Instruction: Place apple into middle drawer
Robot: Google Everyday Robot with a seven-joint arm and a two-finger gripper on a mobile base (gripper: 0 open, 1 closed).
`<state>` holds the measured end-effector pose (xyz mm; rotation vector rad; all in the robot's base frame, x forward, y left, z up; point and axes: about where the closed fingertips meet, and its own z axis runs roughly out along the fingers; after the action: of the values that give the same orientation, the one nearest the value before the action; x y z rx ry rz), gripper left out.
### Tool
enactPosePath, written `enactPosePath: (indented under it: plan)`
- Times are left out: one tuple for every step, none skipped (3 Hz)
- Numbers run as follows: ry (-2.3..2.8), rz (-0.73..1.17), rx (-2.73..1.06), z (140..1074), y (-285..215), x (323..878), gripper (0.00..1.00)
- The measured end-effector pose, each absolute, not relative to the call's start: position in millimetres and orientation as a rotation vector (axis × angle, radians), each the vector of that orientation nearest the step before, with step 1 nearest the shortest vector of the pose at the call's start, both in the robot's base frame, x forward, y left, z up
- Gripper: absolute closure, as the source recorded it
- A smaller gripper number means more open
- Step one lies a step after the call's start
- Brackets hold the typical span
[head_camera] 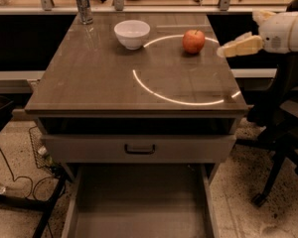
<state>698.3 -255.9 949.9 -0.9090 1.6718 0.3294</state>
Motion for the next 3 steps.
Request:
enactPosePath:
  plan:
    - [1.642,0.399,-0.909,938.6,-249.1,743.4,0.00]
    - [1.609,0.421,-0.914,937.3,-244.8,772.2,0.00]
    - [1.592,0.442,-0.910,935.2,-236.3,793.2,0.00]
